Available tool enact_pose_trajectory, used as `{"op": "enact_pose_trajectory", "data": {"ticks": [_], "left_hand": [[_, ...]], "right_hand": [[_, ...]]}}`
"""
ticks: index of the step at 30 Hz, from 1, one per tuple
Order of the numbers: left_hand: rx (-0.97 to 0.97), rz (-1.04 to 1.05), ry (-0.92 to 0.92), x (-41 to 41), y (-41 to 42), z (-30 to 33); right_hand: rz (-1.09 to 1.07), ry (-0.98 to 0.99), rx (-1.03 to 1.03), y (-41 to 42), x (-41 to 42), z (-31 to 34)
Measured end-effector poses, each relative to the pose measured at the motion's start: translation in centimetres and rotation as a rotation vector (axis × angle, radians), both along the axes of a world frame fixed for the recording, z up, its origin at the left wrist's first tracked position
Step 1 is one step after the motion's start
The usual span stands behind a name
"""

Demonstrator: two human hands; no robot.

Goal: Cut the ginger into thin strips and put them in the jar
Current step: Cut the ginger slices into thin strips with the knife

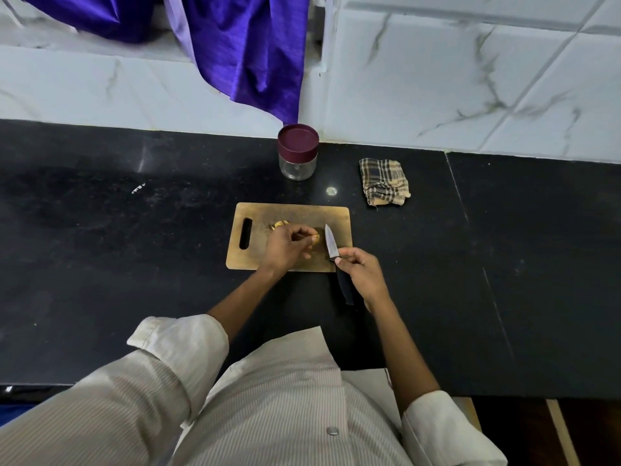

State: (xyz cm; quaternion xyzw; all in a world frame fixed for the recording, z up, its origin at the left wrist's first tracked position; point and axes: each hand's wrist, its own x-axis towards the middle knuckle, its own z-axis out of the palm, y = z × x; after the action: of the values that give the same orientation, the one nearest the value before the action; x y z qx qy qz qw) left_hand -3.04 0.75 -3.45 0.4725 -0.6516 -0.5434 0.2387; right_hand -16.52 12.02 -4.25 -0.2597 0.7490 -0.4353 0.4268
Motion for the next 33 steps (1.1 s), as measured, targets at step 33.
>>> {"op": "enact_pose_trajectory", "data": {"ticks": [33], "left_hand": [[-0.542,-0.113,-0.493,-1.7,0.8,-2.9]], "right_hand": [[0.404,0.498,0.362,-1.1,1.6,3.0]]}}
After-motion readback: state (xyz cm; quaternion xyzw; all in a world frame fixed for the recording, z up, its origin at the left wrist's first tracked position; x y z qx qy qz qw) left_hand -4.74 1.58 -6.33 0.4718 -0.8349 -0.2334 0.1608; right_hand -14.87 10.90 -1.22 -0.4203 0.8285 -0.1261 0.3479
